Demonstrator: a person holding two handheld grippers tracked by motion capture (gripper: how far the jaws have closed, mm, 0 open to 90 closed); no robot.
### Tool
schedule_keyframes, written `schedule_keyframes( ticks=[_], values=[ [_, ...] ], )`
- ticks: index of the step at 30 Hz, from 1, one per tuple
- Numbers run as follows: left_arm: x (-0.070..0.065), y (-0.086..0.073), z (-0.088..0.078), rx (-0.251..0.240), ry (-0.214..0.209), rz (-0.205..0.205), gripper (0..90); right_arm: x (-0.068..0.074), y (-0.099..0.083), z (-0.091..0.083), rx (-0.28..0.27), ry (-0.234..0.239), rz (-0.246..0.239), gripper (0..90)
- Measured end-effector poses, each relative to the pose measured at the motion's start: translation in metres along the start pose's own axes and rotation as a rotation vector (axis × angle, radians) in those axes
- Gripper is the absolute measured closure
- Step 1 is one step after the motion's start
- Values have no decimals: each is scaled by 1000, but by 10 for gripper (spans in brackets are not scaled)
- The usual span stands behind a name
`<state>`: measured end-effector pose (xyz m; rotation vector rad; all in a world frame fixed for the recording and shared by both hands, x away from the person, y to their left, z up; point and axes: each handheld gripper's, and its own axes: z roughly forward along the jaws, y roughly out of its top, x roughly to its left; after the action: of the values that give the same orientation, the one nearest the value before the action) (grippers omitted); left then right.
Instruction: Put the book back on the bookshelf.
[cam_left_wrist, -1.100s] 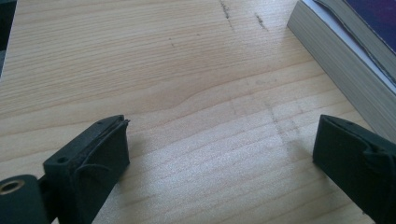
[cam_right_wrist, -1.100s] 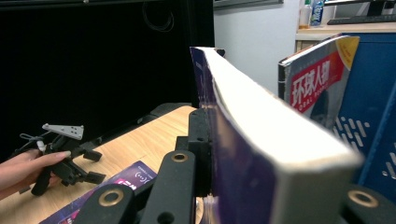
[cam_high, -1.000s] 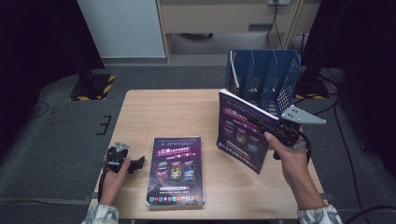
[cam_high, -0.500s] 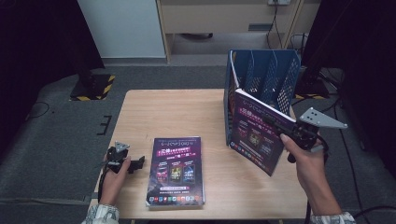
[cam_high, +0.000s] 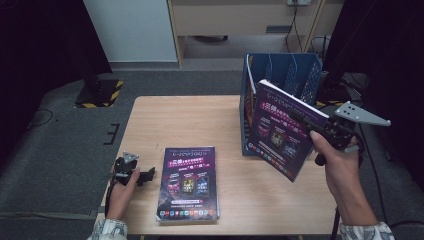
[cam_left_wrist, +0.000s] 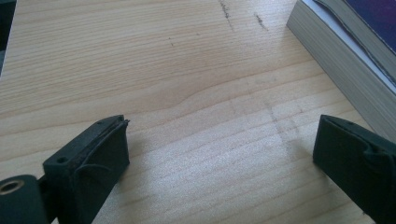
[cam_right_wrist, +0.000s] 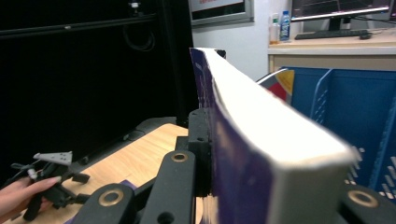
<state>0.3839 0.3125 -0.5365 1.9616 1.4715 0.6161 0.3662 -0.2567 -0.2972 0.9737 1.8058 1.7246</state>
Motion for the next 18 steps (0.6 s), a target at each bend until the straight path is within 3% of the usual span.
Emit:
schedule_keyframes(
  ticks=[11, 18],
  values=[
    [0, 0, 0, 0, 0, 0, 26, -13, 19, 9, 49, -85, -9, 825],
    [0, 0, 0, 0, 0, 0, 25, -20, 29, 13, 51, -147, -6, 825]
  ],
)
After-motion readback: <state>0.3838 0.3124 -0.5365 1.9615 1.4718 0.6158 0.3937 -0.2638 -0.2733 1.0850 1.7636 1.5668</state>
